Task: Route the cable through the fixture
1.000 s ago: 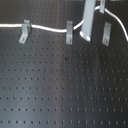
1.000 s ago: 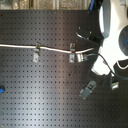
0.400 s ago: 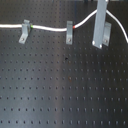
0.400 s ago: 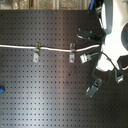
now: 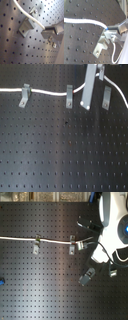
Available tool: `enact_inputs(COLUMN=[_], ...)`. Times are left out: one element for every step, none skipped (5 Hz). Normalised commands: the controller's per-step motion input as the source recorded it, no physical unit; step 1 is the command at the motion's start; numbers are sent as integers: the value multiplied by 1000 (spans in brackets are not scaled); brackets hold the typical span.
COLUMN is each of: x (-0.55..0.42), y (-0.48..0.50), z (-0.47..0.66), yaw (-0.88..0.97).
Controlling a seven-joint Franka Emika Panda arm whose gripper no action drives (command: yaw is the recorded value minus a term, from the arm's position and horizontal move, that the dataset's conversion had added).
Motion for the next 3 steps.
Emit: enact_inputs(x=[35,20,-10], y=[179,144,69], z=[509,455,282], yaw=[426,463,406])
